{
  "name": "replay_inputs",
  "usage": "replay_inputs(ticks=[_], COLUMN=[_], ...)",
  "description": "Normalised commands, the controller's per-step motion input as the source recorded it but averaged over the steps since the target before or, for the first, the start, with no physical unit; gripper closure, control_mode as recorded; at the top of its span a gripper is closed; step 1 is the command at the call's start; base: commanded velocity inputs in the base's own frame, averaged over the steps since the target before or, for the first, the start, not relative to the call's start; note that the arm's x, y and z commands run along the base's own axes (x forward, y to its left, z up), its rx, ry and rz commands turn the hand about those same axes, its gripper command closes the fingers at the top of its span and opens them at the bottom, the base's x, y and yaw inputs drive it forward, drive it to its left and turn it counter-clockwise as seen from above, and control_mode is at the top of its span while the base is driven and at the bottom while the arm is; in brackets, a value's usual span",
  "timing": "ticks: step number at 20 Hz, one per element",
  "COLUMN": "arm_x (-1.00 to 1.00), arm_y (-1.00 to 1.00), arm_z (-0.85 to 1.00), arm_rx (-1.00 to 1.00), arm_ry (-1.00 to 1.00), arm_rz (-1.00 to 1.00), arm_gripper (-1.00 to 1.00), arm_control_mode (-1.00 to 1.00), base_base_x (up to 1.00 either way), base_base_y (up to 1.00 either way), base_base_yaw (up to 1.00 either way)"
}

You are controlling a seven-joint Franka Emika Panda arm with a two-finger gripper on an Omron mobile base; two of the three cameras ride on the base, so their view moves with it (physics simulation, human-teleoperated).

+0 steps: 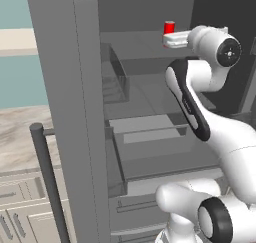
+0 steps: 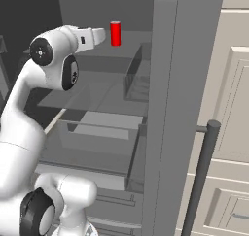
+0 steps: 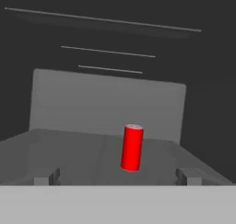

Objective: Open the fridge, grab two sodas, and place both sodas inside the bowl with ice on the dining counter.

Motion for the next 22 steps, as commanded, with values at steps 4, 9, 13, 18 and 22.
replay_inputs(ticks=[4, 9, 13, 18, 22], arm_x=[0.42, 0.38, 0.29, 0.37, 0.37], arm_y=[-0.11, -0.25, -0.30, -0.15, 0.00], arm_z=[0.09, -0.01, -0.07, -0.09, -0.10], arm_rx=[0.02, 0.07, 0.10, 0.05, 0.00], arm_ry=[0.08, 0.10, 0.09, 0.09, 0.02], arm_rz=[0.00, 0.00, 0.00, 0.00, 0.00], arm_gripper=[-1.00, -1.00, -1.00, -1.00, -1.00], arm_control_mode=[-1.00, -1.00, -1.00, -1.00, -1.00], base_base_x=[0.00, 0.00, 0.00, 0.00, 0.00], base_base_y=[0.00, 0.00, 0.00, 0.00, 0.00], base_base_yaw=[0.00, 0.00, 0.00, 0.00, 0.00])
